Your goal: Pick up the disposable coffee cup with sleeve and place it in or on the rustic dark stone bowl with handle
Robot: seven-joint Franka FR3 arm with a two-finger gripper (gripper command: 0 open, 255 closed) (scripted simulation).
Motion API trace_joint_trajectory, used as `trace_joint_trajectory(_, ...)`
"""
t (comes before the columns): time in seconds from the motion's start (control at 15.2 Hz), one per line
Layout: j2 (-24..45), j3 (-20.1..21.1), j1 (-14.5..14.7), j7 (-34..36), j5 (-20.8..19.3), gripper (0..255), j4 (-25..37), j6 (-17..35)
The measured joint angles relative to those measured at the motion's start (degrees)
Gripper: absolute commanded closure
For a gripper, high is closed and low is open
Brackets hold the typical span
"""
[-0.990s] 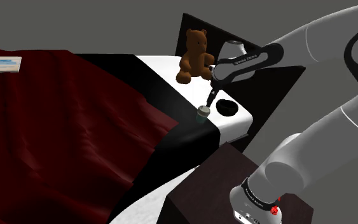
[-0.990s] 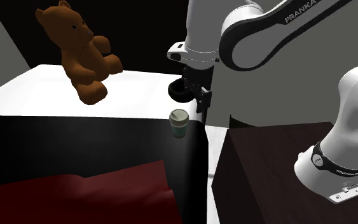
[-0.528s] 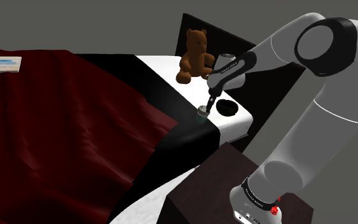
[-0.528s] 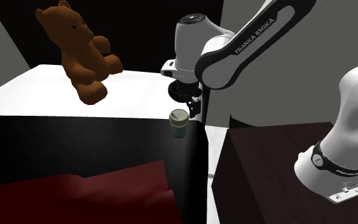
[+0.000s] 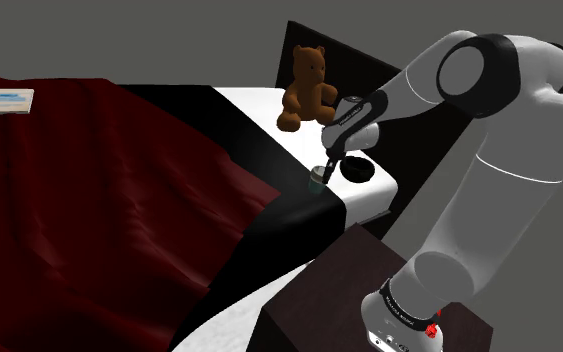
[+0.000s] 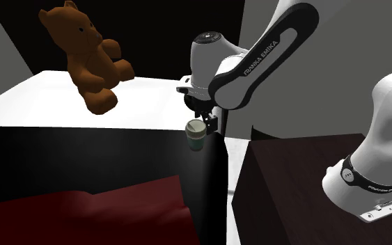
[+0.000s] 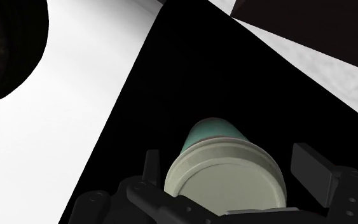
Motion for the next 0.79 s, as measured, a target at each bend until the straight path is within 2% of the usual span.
trace_joint_trajectory(0.4, 0.63, 0.13, -0.12, -0.18, 0.31, 0, 0.0, 0.62)
trace_joint_trajectory(0.46, 0.64, 0.13, -0.12, -0.18, 0.32, 255, 0.0, 0.63)
trace_joint_trajectory(0.79, 0.6, 0.11, -0.14, -0.19, 0.32, 255, 0.01, 0.64)
